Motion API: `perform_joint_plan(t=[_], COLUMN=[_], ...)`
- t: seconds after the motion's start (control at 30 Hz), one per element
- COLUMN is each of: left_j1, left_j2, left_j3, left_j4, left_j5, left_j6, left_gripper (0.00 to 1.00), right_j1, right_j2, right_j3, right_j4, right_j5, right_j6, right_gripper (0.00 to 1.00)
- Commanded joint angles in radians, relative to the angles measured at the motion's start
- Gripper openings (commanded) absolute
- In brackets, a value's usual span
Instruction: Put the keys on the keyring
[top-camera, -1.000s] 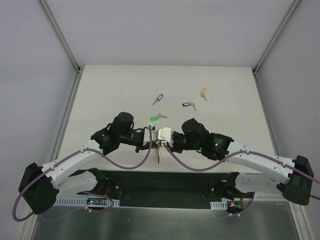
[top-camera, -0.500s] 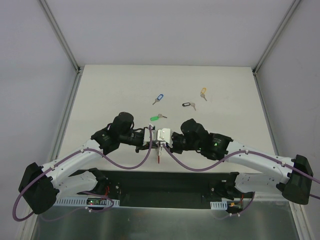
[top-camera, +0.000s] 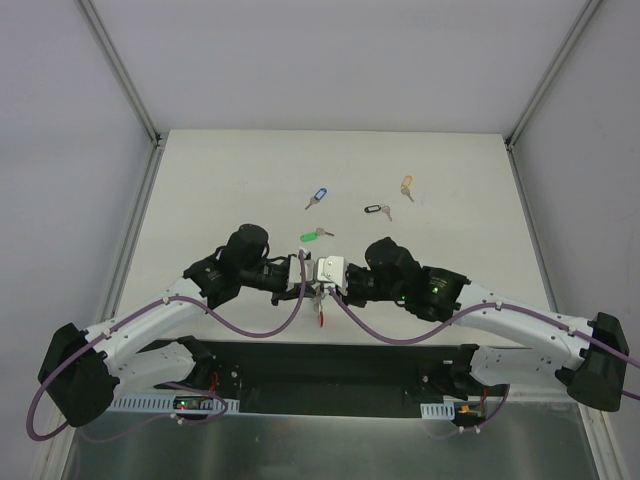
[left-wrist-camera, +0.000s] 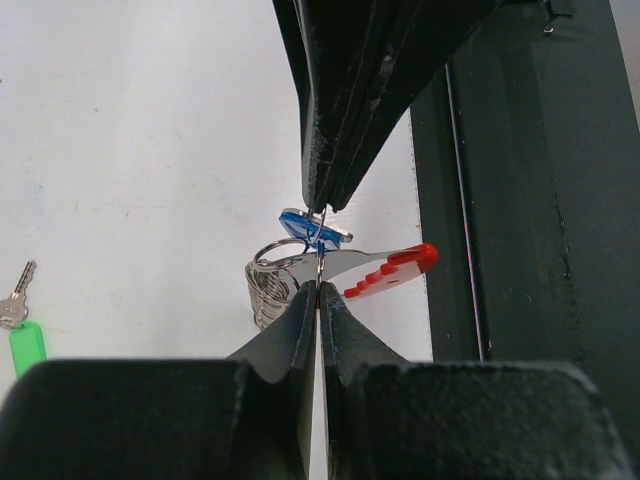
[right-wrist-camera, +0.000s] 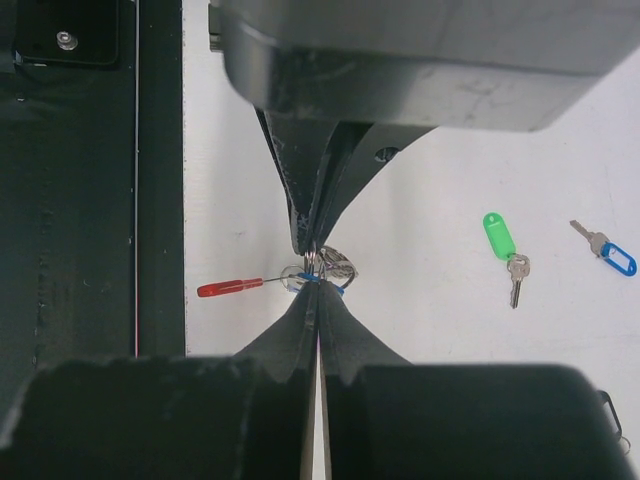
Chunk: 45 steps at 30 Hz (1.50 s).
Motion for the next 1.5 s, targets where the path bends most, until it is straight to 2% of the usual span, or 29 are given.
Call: perform_joint_plan(t=[0.0,0.67,1.1,1.47], left_j1=[-0.007,-0.007,-0.007,-0.007], left_j2=[0.001,0.003,0.009,0.011], left_j3=[0.028,0.028,0.03,0.03], left_j4=[0.008,0.008,0.008,0.008], left_j5=[0.03,0.036,0.031,0.031], left_j6=[0.003,0.001,0.001,0.0], left_gripper=[0.0,0.0,0.0,0.0], right_j1=[0.006,0.004,0.006,0.006], right_j2=[0.005,0.045,-0.035,0.011], right_j3=[0.033,0.042,0.018,0.032], right_j4=[0.02,0.013,0.027,0.001], right_j5=[-0.019,-0.03,-0.042,-0.063], right_j6=[-0.003,0.002,0.011,0.007], right_gripper=[0.01,0.01,0.01,0.01])
